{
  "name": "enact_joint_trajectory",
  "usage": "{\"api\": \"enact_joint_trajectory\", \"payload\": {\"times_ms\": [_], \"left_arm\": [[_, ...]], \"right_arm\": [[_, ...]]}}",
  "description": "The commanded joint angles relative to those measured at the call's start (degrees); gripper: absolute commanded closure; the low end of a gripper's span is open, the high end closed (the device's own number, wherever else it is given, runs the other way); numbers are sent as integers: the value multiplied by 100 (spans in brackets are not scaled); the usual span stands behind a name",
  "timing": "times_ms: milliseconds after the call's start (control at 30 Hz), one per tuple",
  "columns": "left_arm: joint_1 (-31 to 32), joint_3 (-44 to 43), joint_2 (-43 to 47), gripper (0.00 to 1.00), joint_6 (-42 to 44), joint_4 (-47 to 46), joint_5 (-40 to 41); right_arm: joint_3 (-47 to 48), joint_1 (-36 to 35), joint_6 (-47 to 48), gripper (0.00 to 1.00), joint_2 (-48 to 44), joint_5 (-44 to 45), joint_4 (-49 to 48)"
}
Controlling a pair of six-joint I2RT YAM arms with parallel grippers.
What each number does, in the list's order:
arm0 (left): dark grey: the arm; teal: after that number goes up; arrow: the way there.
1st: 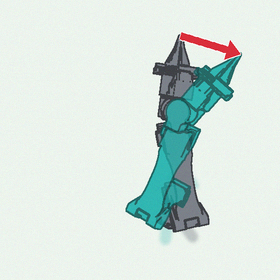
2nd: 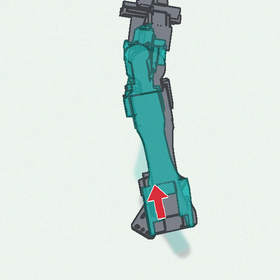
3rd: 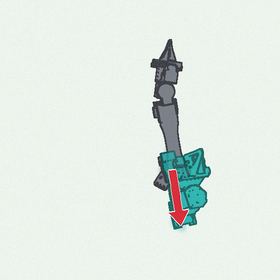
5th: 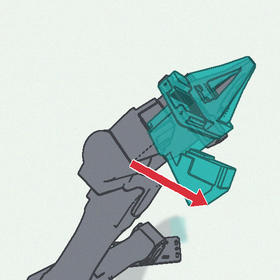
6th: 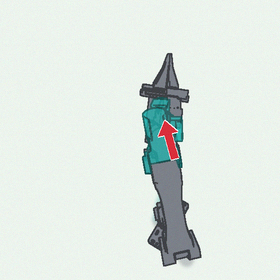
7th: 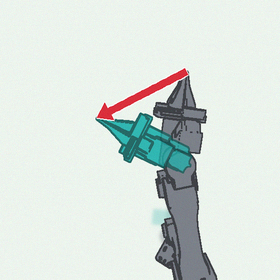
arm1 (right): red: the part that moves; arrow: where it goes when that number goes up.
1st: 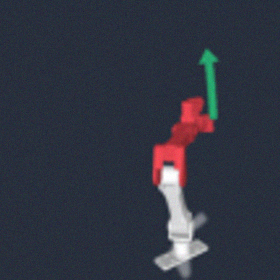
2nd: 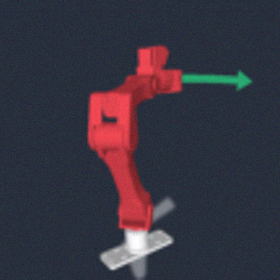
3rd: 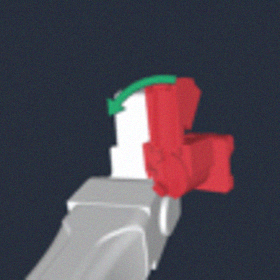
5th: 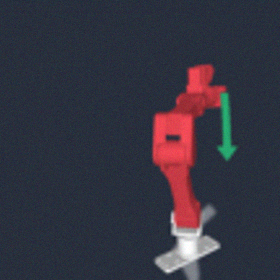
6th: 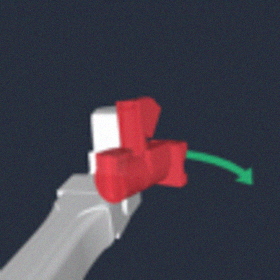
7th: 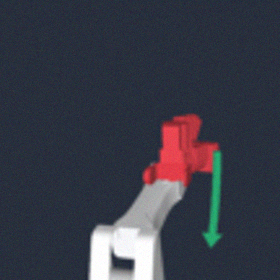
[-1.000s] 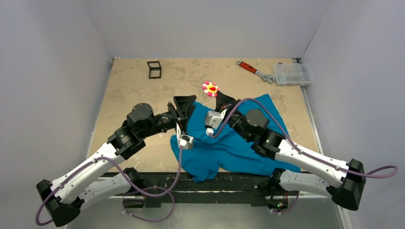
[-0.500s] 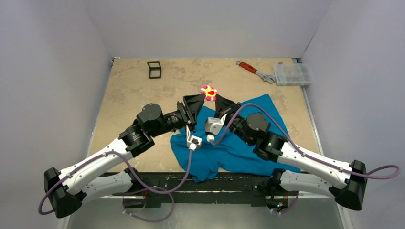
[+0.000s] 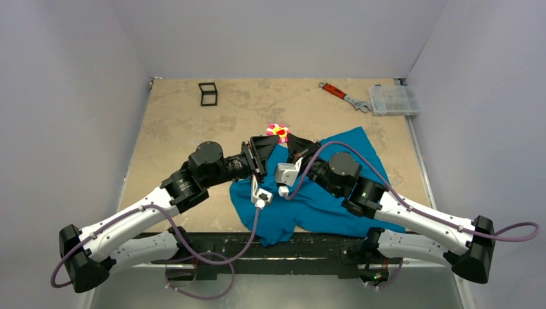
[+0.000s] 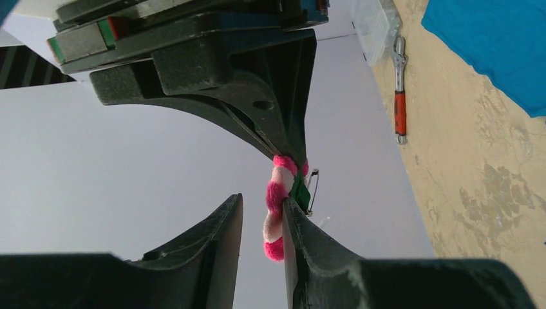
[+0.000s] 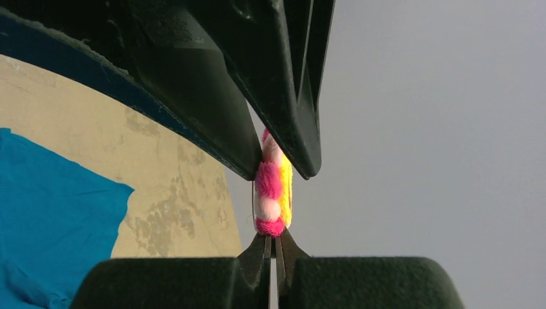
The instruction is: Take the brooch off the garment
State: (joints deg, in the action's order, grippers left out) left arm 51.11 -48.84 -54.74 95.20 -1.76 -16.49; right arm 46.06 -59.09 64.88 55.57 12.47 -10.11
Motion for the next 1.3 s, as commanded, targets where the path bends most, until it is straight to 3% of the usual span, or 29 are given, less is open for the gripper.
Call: {"api": "enact_joint_trajectory", "payload": {"times_ms": [0, 133, 233, 367, 467, 633, 833, 1033, 1267], "left_arm": [[40, -122, -42, 72, 113, 166, -91], [40, -207, -108, 76, 75, 356, 34], [43, -268, -132, 99, 24, 394, 132], [42, -306, -50, 100, -231, 509, 257], [47, -219, 120, 100, -551, 522, 399], [-156, -217, 404, 100, -1426, 952, 679], [-1289, -497, 376, 100, -2553, 1613, 422], [-2445, -822, -477, 100, -3129, 1709, 771], [-3689, -2018, -2150, 100, -3599, 2233, 632]], "right_arm": [[298, -46, -153, 100, -128, -183, -40], [307, -50, -203, 100, -165, -258, 30], [322, -50, -283, 100, -208, -336, 42], [324, -50, -494, 100, -274, -413, 36], [312, -50, -705, 87, -275, -325, 48], [268, 95, -1330, 45, -329, -189, -125], [545, 565, -2350, 19, -336, -220, 370], [1279, 1522, -3524, 13, 147, -602, 1222], [1642, 2303, -4081, 12, 556, -1084, 1538]]}}
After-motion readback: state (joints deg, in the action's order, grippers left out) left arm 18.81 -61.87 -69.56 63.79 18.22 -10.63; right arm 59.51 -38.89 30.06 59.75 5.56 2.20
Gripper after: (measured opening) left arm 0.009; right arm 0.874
